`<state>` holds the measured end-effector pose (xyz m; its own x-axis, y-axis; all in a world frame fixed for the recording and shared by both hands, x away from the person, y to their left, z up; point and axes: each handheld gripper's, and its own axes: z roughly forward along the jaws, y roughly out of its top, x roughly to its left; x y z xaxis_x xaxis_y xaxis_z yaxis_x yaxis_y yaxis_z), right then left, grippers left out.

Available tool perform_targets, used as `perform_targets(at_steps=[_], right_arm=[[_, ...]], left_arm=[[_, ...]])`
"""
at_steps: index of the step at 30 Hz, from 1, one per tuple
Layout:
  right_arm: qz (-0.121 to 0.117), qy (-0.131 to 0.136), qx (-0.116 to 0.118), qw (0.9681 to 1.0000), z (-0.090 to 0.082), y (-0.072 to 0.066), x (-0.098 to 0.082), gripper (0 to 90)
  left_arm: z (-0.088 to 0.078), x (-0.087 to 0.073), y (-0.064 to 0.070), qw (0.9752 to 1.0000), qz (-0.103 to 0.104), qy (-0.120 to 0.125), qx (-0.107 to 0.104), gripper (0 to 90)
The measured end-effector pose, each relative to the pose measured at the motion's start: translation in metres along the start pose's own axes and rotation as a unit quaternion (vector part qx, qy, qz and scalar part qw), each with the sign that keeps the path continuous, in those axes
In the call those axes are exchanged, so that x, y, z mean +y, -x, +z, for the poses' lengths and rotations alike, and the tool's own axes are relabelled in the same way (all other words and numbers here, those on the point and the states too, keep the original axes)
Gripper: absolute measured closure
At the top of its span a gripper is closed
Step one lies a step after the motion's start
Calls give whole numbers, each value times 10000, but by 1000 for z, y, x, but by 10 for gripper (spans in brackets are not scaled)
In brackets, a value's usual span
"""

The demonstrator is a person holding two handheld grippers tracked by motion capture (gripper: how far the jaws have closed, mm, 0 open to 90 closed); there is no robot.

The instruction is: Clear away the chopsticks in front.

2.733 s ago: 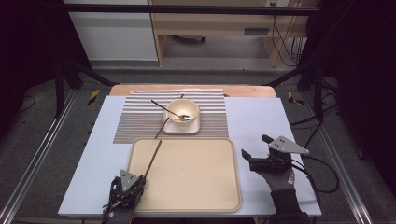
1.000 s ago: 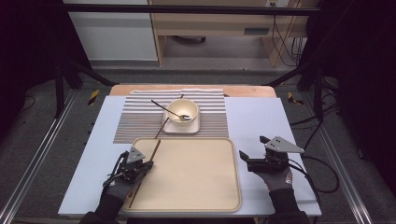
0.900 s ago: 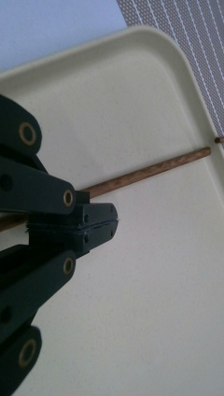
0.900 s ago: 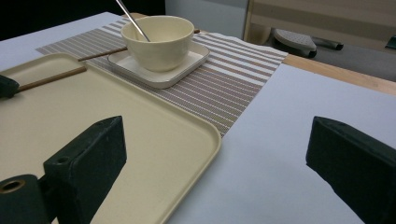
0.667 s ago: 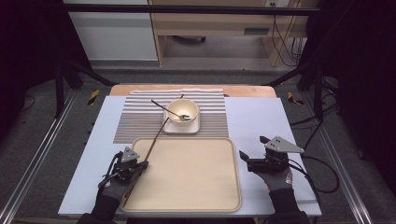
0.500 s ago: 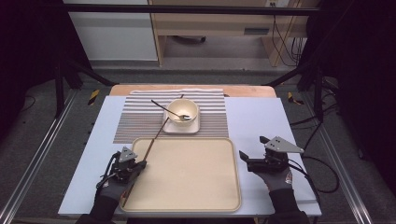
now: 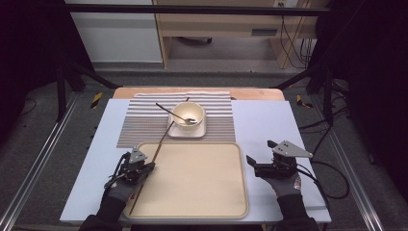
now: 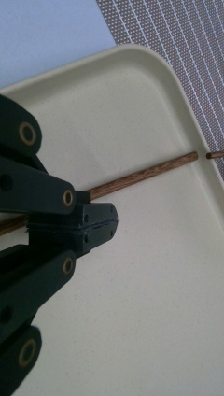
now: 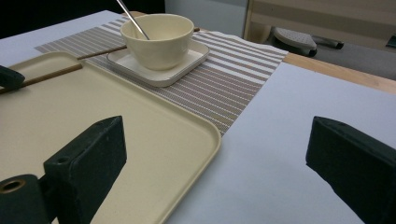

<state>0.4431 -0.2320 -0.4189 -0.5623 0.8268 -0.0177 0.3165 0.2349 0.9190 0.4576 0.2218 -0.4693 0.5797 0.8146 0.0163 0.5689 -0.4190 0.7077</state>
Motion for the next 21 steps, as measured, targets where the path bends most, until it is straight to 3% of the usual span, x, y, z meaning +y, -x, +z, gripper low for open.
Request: perform_targets(at_steps=[21], right_arm=[[-5,-9,12,10000,1,-1,-1,55]], left_arm=[[-6,-9,-13,9989,-398,22,259,895]])
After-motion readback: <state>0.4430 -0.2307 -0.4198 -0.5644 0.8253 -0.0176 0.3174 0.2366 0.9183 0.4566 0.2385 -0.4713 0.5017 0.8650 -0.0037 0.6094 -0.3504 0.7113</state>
